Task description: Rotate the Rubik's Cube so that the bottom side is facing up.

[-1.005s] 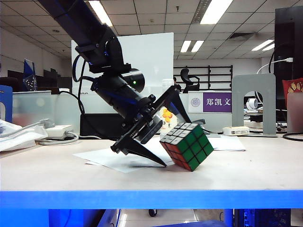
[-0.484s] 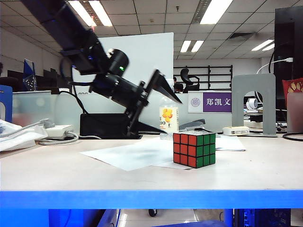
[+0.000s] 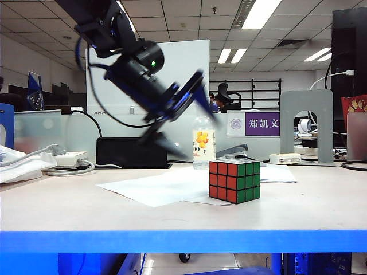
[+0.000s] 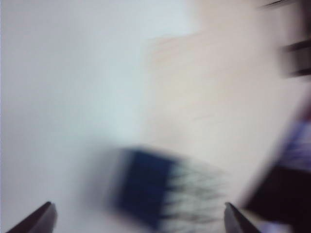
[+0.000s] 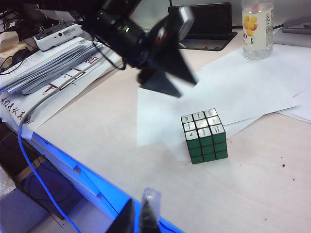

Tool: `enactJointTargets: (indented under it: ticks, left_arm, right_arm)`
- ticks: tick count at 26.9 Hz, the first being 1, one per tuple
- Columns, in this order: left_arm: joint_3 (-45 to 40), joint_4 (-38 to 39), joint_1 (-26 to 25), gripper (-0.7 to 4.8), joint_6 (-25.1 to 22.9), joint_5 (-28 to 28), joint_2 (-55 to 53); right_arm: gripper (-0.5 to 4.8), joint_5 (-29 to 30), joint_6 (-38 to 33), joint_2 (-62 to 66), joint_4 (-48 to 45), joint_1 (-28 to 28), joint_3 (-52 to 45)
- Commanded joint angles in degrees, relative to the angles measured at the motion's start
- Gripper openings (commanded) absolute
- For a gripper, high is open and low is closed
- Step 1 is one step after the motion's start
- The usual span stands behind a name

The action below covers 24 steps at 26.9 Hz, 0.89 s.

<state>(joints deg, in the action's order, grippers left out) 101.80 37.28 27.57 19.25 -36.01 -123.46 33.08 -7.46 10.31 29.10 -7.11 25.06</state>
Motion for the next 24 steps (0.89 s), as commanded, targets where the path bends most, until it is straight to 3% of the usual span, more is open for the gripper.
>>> enactJointTargets:
  ticks: [1, 5, 11, 20, 24]
  left_arm:
    - [0.6, 9.2, -0.1, 4.79, -9.5, 6.4, 0.3]
    - [0.6, 12.1, 1.3, 4.79, -14.0, 7.1, 1.3]
    - [0.7, 12.6, 6.7, 4.79, -25.1, 19.2, 3.7]
    - [7.3, 12.3, 9.6, 4.79, -29.9, 17.4, 3.9]
    - [8.1, 9.5, 11.9, 4.79, -29.3, 18.0, 3.6]
  right_arm:
    - [0.27, 0.1, 0.0, 0.0, -0.7, -0.1, 0.3]
    - [0.27, 0.1, 0.0, 0.0, -0.7, -0.1, 0.3]
    - [0.27, 0.3, 0.0, 0.0, -0.7, -0.1, 0.3]
    - [0.27, 0.5, 0.0, 0.0, -0.7, -0.1, 0.3]
    - [0.27, 0.5, 0.0, 0.0, -0.7, -0.1, 0.3]
